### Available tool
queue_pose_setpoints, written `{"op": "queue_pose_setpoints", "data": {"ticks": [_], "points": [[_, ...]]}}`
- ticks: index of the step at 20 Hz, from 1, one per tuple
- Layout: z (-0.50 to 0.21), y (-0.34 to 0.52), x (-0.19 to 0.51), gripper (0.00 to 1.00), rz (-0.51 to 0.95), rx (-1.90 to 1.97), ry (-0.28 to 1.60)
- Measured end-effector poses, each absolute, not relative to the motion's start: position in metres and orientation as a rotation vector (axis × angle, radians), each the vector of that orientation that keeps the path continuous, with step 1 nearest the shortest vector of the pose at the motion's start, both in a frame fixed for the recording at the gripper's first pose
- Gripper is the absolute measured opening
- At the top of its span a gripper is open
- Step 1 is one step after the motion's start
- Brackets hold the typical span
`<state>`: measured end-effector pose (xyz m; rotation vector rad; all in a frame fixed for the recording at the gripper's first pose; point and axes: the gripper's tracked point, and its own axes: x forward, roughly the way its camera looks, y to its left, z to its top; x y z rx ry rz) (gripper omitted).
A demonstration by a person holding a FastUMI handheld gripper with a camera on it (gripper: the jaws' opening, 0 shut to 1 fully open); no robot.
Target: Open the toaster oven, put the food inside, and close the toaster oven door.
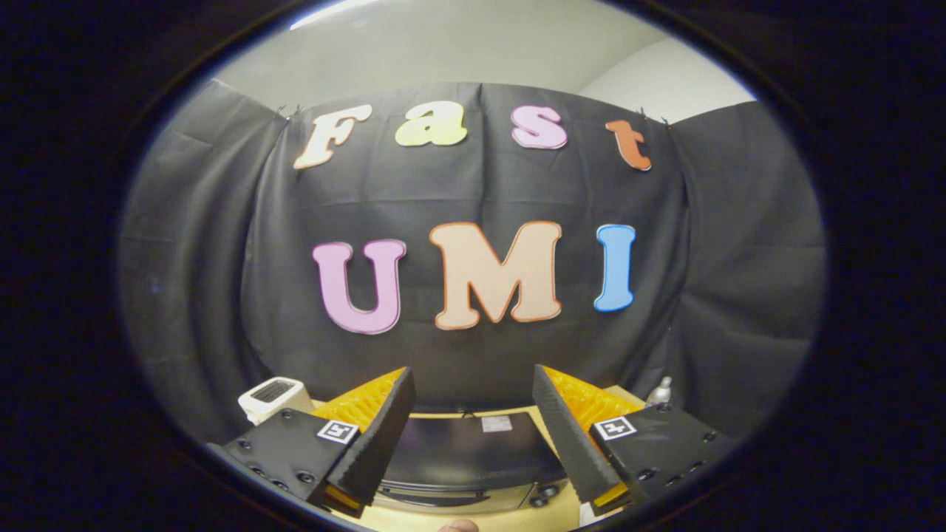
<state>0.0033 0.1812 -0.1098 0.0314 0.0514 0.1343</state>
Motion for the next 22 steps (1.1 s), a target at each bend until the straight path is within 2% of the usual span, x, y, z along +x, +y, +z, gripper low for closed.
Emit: {"op": "queue_pose_setpoints", "data": {"ticks": [7,11,22], "points": [[-0.238,0.215,-0.001,1.00,0.143,-0.026,0.232],[-0.285,0.220,-0.001,1.00,0.156,-0.044,0.318],[-0.306,0.206,-0.026,1.00,0.169,0.017,0.372]]}}
